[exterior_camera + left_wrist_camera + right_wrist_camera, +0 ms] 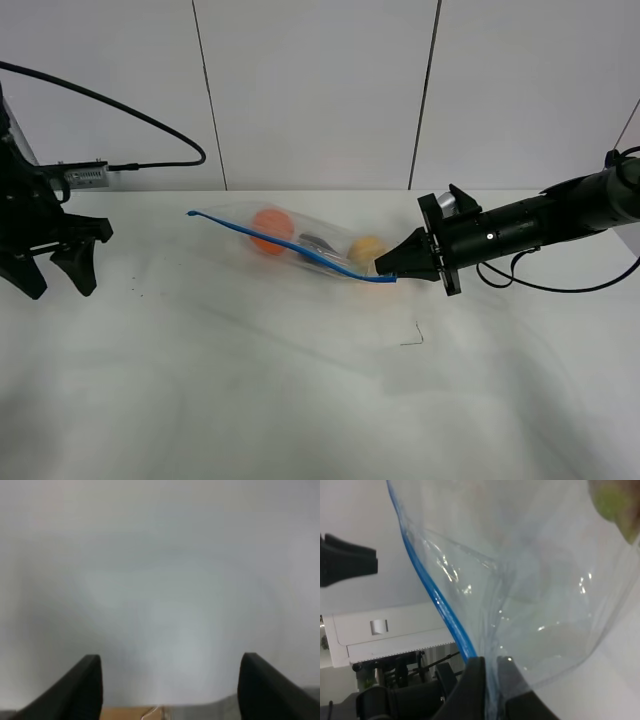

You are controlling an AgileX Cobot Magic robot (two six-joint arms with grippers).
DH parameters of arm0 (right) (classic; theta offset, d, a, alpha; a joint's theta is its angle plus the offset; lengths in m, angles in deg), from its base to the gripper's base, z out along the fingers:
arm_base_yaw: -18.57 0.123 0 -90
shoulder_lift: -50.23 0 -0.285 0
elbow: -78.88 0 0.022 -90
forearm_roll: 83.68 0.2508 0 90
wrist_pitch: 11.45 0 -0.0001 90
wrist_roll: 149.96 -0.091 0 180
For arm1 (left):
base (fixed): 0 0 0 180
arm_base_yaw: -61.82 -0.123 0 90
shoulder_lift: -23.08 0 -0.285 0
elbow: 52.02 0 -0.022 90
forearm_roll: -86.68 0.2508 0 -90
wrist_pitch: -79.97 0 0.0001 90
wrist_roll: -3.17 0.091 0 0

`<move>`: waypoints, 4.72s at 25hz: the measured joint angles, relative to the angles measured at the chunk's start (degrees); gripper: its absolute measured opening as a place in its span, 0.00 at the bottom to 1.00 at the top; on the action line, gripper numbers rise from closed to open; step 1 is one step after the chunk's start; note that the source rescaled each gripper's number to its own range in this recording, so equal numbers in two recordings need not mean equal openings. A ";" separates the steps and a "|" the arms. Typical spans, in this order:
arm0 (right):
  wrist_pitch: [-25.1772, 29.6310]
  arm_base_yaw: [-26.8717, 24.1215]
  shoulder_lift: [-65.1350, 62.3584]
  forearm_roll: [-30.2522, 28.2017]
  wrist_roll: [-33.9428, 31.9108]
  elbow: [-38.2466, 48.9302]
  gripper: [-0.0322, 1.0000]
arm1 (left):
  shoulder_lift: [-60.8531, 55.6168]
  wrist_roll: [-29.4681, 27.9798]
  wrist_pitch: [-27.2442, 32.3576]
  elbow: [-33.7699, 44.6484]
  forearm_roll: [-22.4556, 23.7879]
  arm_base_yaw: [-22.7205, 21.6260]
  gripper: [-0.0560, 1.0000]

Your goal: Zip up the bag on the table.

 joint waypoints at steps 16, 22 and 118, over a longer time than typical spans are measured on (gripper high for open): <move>0.00 0.00 0.00 -0.14 0.00 0.00 0.04 | -33.78 1.29 -2.75 31.64 0.09 0.00 0.90; 0.00 0.00 0.00 -0.14 0.00 0.00 0.04 | -48.92 1.29 -6.90 40.04 0.09 0.00 0.90; -9.95 0.19 -84.79 -68.59 -43.71 36.92 1.00 | -96.06 1.51 -6.32 42.09 0.14 0.00 0.90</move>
